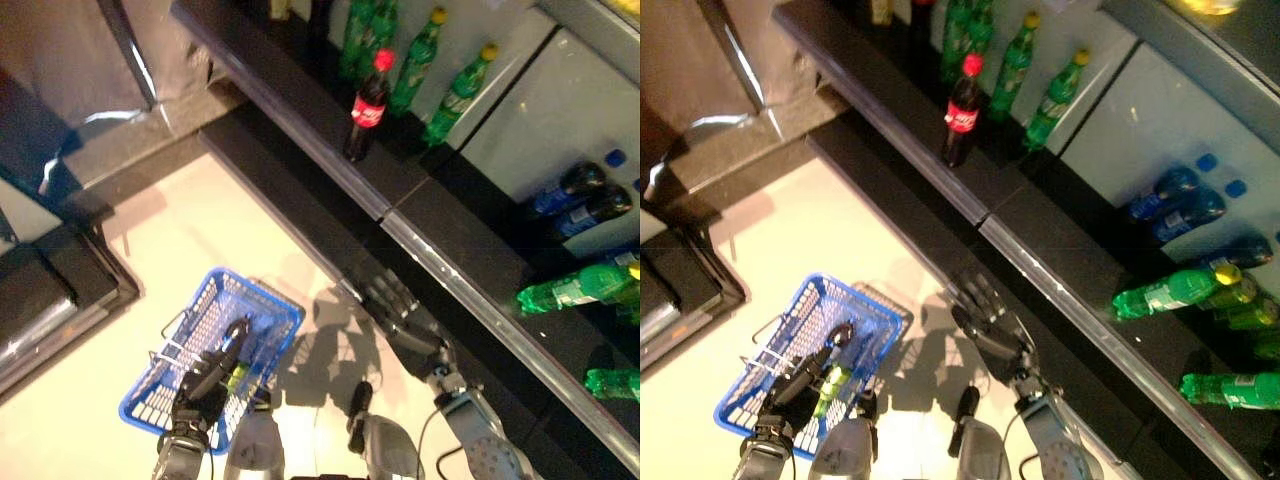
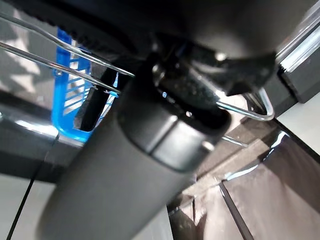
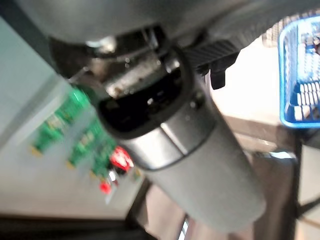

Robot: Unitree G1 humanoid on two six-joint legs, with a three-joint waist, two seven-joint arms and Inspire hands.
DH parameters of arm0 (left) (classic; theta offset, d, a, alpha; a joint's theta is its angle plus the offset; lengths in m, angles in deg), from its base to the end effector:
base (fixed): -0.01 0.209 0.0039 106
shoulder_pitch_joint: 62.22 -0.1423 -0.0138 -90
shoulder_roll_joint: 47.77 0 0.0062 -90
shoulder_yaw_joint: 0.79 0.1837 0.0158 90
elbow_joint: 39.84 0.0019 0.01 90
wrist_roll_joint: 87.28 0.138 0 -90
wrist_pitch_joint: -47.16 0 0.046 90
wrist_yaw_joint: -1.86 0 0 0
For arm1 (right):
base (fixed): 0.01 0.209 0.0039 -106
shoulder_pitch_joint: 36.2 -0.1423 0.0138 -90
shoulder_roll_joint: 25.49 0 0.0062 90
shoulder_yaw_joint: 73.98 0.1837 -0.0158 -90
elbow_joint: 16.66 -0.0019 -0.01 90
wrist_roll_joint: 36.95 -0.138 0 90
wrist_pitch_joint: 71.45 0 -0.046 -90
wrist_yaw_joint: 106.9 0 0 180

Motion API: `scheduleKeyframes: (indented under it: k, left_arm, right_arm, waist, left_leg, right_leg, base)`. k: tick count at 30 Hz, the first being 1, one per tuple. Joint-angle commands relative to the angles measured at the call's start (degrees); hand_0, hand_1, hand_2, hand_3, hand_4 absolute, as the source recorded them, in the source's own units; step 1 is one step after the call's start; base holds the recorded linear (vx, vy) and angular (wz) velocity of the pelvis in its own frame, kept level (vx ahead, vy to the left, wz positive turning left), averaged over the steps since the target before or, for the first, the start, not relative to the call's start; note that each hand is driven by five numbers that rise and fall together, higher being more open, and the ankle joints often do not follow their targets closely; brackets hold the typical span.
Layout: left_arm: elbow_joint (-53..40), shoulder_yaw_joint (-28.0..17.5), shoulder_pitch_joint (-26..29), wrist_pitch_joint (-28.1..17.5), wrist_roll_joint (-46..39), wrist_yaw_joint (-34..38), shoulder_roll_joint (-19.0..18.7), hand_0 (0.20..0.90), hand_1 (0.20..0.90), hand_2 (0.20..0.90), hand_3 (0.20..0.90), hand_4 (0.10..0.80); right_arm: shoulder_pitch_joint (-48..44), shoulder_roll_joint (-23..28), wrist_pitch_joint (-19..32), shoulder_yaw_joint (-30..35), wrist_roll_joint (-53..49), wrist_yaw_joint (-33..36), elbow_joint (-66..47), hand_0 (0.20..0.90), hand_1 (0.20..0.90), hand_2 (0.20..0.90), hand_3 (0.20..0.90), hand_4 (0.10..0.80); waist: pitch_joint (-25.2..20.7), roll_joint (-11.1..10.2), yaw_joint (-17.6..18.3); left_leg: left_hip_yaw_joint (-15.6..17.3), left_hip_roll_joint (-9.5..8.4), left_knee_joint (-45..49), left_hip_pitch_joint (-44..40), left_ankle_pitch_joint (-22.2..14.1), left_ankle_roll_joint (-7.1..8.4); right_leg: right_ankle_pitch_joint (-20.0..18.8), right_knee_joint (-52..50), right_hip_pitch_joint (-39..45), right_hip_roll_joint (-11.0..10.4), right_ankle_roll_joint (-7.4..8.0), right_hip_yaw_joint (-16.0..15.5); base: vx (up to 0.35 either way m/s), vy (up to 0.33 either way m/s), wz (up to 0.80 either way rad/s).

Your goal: Pick up the drink and place into the basket.

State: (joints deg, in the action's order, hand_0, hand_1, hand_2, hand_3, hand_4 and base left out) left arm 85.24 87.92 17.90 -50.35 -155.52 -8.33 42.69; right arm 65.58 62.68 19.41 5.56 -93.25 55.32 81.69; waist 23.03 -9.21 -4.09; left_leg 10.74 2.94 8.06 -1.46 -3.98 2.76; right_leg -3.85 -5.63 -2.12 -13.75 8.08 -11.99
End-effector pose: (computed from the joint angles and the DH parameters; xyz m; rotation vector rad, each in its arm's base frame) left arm 0.1098 0.2428 -0.0674 -0.8640 0.3901 0.4489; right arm 0.1460 -0.1777 -0.0182 0.7828 0.2658 0.2283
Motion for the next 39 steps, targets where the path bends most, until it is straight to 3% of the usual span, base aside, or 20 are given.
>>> scheduleKeyframes:
  k: [1,4,5,7,9,15,16,17,19,20,24,27,28,29,31,32,33,36,37,39]
  left_arm:
    - [-8.1,-2.6,2.3,-7.4,4.1,-2.8,0.0,0.300,0.300,0.300,0.200,0.100]
    - [-5.4,-3.2,2.1,-7.4,6.4,-0.3,0.6,0.300,0.300,0.300,0.200,0.100]
    - [-5.3,-3.3,2.0,-7.5,6.5,-0.2,0.6,0.300,0.300,0.300,0.200,0.100]
    - [-4.5,-3.4,1.5,-7.9,6.7,0.2,0.7,0.300,0.300,0.300,0.200,0.100]
    - [-1.5,-3.2,2.1,-9.1,3.6,0.8,0.6,0.300,0.300,0.300,0.200,0.100]
    - [6.9,-2.1,5.7,-12.0,-4.2,2.4,2.8,0.300,0.300,0.300,0.200,0.100]
    - [8.8,-1.8,6.5,-12.6,-4.7,2.6,3.5,0.300,0.300,0.300,0.200,0.100]
    - [9.3,-1.7,6.8,-12.6,-4.8,2.7,3.6,0.300,0.300,0.300,0.200,0.100]
    - [10.9,-1.2,8.0,-13.3,-6.4,3.3,4.1,0.300,0.300,0.300,0.200,0.100]
    - [11.1,-1.2,8.2,-13.3,-6.6,3.4,4.2,0.300,0.300,0.300,0.200,0.100]
    - [10.7,-2.4,7.1,-12.7,-9.2,4.8,4.9,0.300,0.300,0.300,0.200,0.100]
    - [10.6,-4.0,4.8,-11.5,-8.8,5.8,6.0,0.300,0.300,0.300,0.200,0.100]
    - [11.1,-4.8,4.0,-11.6,-8.5,5.2,6.4,0.300,0.300,0.300,0.200,0.100]
    - [11.8,-5.0,3.7,-12.1,-9.0,5.0,6.8,0.300,0.300,0.300,0.200,0.100]
    - [12.4,-4.5,3.3,-12.5,-9.1,6.4,6.9,0.300,0.300,0.300,0.200,0.100]
    - [12.4,-4.5,3.3,-12.5,-8.9,6.5,6.9,0.300,0.300,0.300,0.200,0.100]
    - [13.3,-4.9,2.7,-12.5,-6.2,7.1,7.8,0.300,0.300,0.300,0.200,0.100]
    - [14.4,-4.0,1.8,-11.7,-3.4,7.1,7.7,0.300,0.300,0.300,0.200,0.100]
    - [14.6,-3.6,1.4,-10.8,-1.5,7.1,7.5,0.300,0.300,0.300,0.200,0.100]
    - [15.8,-2.9,1.7,-10.9,-0.5,6.5,6.6,0.300,0.300,0.300,0.200,0.100]
  right_arm:
    - [2.2,0.7,6.0,0.0,4.3,-2.6,-1.4,0.900,0.900,0.900,0.900,0.800]
    - [3.5,-0.1,4.9,1.1,13.3,4.9,7.3,0.900,0.900,0.900,0.900,0.800]
    - [3.5,-0.2,4.8,1.2,13.8,5.1,7.6,0.900,0.900,0.900,0.900,0.800]
    - [3.8,-0.1,4.9,1.3,16.0,5.9,10.2,0.900,0.900,0.900,0.900,0.800]
    - [2.4,-0.7,4.9,0.8,15.3,7.0,14.8,0.900,0.900,0.900,0.900,0.800]
    - [-3.1,-1.9,3.2,-0.7,14.1,11.4,26.2,0.900,0.900,0.900,0.900,0.800]
    - [-4.7,-2.0,3.5,-1.1,14.7,11.5,29.3,0.900,0.900,0.900,0.900,0.800]
    - [-5.2,-2.0,3.2,-1.2,15.1,11.7,30.1,0.900,0.900,0.900,0.900,0.800]
    - [-7.7,-1.3,2.4,-1.8,18.9,12.2,34.3,0.900,0.900,0.900,0.900,0.800]
    - [-7.9,-1.2,2.1,-1.8,20.0,12.6,34.6,0.900,0.900,0.900,0.900,0.800]
    - [-9.0,1.2,-4.2,-4.1,27.2,14.3,34.2,0.900,0.900,0.900,0.900,0.800]
    - [-9.0,2.7,-7.7,-5.2,31.9,16.4,33.5,0.900,0.900,0.900,0.900,0.800]
    - [-9.2,3.0,-9.8,-5.0,30.6,18.0,33.0,0.900,0.900,0.900,0.900,0.800]
    - [-10.0,3.0,-10.6,-4.9,30.8,18.1,33.8,0.900,0.900,0.900,0.900,0.800]
    - [-11.0,3.6,-8.8,-4.1,33.7,17.0,38.5,0.900,0.900,0.900,0.900,0.800]
    - [-11.0,3.6,-8.7,-4.0,33.9,17.0,38.7,0.900,0.900,0.900,0.900,0.800]
    - [-10.9,3.5,-8.5,-3.4,36.6,17.5,41.2,0.900,0.900,0.900,0.900,0.800]
    - [-9.9,2.6,-8.1,-2.2,37.1,20.3,44.3,0.900,0.900,0.900,0.900,0.800]
    - [-9.5,1.9,-7.5,-1.5,36.9,21.9,46.0,0.900,0.900,0.900,0.900,0.800]
    - [-9.2,0.5,-5.3,-1.5,37.4,23.2,48.7,0.900,0.900,0.900,0.900,0.800]
  waist:
    - [-7.9,4.1,1.7]
    - [-8.2,4.0,3.0]
    - [-8.2,4.0,3.0]
    - [-8.3,4.7,3.1]
    - [-8.7,5.3,3.3]
    - [-10.7,7.6,3.3]
    - [-11.3,7.9,2.7]
    - [-11.4,7.9,2.5]
    - [-11.8,7.0,0.9]
    - [-11.8,6.9,0.7]
    - [-10.5,6.9,-0.7]
    - [-9.5,6.4,-1.1]
    - [-9.1,5.7,-1.2]
    - [-8.9,4.8,-1.3]
    - [-9.6,3.0,-0.8]
    - [-9.7,3.1,-0.7]
    - [-10.6,3.3,-0.7]
    - [-12.2,5.3,0.4]
    - [-12.9,6.8,1.3]
    - [-12.6,7.6,1.9]
  left_leg:
    - [4.8,-1.85,2.6,0.1,-1.8,-4.18]
    - [8.5,-1.81,-1.0,-2.1,-1.6,-3.42]
    - [8.6,-1.81,-1.3,-2.2,-1.6,-3.42]
    - [9.1,-1.50,-2.1,-3.0,-2.8,-3.50]
    - [10.7,-2.59,-3.0,-2.3,-2.3,-4.86]
    - [7.9,-4.87,-5.3,-0.4,0.2,-6.19]
    - [8.0,-4.18,-5.0,1.3,2.1,-6.10]
    - [7.6,-4.12,-4.9,1.9,2.4,-5.95]
    - [5.4,-2.71,-4.2,6.1,5.4,-3.29]
    - [5.3,-2.42,-4.1,6.8,5.9,-2.84]
    - [6.8,4.23,-6.7,9.5,12.3,2.26]
    - [4.2,6.64,-7.6,10.0,14.0,3.26]
    - [1.3,5.77,-3.5,10.6,11.9,2.78]
    - [-0.8,3.01,2.0,10.1,7.3,1.17]
    - [0.7,-3.85,14.1,8.0,-4.9,-2.57]
    - [0.7,-4.05,15.0,8.1,-5.7,-2.73]
    - [-1.3,-8.81,19.6,7.1,-9.0,-3.65]
    - [-2.2,-10.42,12.4,1.5,-8.7,-3.50]
    - [-2.0,-8.97,4.4,-2.7,-7.1,-3.29]
    - [-4.3,-8.72,-2.5,-5.8,-6.1,-3.93]
  right_leg:
    - [-3.5,-1.0,2.6,-2.6,5.53,0.0]
    - [-11.2,1.1,-0.2,-5.3,6.92,-1.6]
    - [-11.4,1.0,-0.4,-5.3,6.92,-1.6]
    - [-9.7,-1.1,-0.9,-4.5,6.92,-2.9]
    - [-5.8,-6.8,-1.1,-2.4,6.14,-4.6]
    - [2.8,-18.8,-0.3,3.5,2.90,-2.4]
    - [3.3,-17.5,1.3,5.1,1.29,-2.3]
    - [4.1,-17.1,2.1,5.6,1.07,-2.0]
    - [9.2,-7.3,8.2,7.8,-1.55,-0.7]
    - [9.7,-6.0,8.9,8.2,-1.87,-0.5]
    - [9.4,1.4,11.3,9.8,-3.32,-1.9]
    - [8.0,2.7,10.5,10.1,-3.82,-0.8]
    - [7.4,2.7,9.6,9.8,-3.97,0.4]
    - [6.7,2.8,8.3,8.8,-4.10,0.3]
    - [4.3,4.2,6.0,6.2,-4.50,-1.4]
    - [4.2,4.2,6.0,6.2,-4.49,-1.5]
    - [3.1,4.1,4.8,6.1,-4.24,-2.1]
    - [1.6,2.9,1.9,7.3,-3.55,-2.4]
    - [1.5,3.0,1.2,8.3,-3.29,-2.9]
    - [-0.3,0.4,-2.6,8.9,-1.72,-2.7]
  base:
    - [-0.038,0.124,-0.29]
    - [-0.113,0.125,-0.54]
    - [-0.109,0.131,-0.97]
    - [-0.126,0.118,-0.80]
    - [-0.342,0.153,-0.49]
    - [-0.299,-0.005,-0.43]
    - [-0.351,-0.204,-0.94]
    - [-0.388,-0.280,-0.88]
    - [-0.362,-0.397,-0.41]
    - [-0.365,-0.443,-0.19]
    - [-0.318,-0.320,-0.26]
    - [-0.395,-0.251,-0.25]
    - [-0.396,-0.203,-0.41]
    - [-0.460,-0.201,-0.52]
    - [-0.378,-0.125,-0.79]
    - [-0.311,-0.060,-0.96]
    - [-0.174,-0.006,-0.64]
    - [-0.182,0.075,-0.35]
    - [-0.120,0.084,-0.10]
    - [-0.179,0.049,-0.04]
